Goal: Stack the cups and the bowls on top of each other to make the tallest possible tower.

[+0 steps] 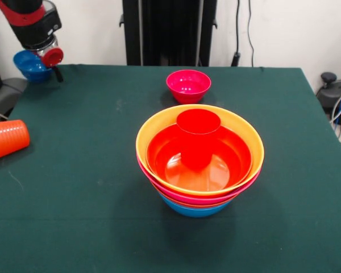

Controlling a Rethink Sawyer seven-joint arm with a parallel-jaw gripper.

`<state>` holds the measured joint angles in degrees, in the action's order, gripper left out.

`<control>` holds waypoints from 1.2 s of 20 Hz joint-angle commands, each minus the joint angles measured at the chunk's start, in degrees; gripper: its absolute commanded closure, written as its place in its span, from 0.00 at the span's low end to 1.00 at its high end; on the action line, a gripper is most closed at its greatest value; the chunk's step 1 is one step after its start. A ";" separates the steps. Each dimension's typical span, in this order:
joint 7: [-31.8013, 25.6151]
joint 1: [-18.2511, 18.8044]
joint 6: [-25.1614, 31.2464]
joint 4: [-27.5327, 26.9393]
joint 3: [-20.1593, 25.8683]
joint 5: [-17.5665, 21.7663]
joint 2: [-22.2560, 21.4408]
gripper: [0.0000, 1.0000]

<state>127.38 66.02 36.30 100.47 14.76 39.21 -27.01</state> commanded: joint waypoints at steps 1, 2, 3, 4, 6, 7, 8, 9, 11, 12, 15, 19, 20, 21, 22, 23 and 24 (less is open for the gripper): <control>-9.94 -1.09 -0.92 -0.41 3.82 2.72 1.76 0.00; -10.19 -1.12 -0.79 -0.20 3.81 2.84 1.23 0.00; -10.43 -1.14 -0.65 0.00 3.80 2.96 0.70 0.00; -10.64 -0.98 -0.58 0.27 3.90 2.92 0.27 0.00; -11.86 -0.28 0.01 0.87 4.54 2.61 -1.14 0.00; -12.17 -0.16 0.24 0.77 4.70 2.57 -1.22 0.00; -12.19 -0.11 0.18 0.94 4.76 2.63 -1.29 0.00; -12.22 -0.06 0.13 1.11 4.81 2.69 -1.36 0.00; -11.56 -0.30 -0.67 0.74 4.68 3.15 -0.90 0.00; -10.95 -0.58 -1.19 0.71 4.32 3.53 -1.14 0.00; -7.02 -3.40 -1.50 1.55 1.03 4.78 -4.85 0.00; -6.63 -3.47 -1.92 2.37 0.20 4.87 -5.91 0.00; -6.19 -3.65 -2.51 2.23 0.09 5.05 -5.27 0.00; -6.12 -3.60 -2.74 1.95 0.17 5.07 -4.54 0.00; -5.82 -3.82 -3.18 1.46 0.20 5.24 -3.46 0.00; -5.73 -3.94 -3.38 0.95 0.28 5.26 -2.50 0.00; -5.65 -4.06 -3.58 0.45 0.36 5.29 -1.53 0.00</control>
<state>127.38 65.37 36.30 100.73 13.92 39.21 -31.67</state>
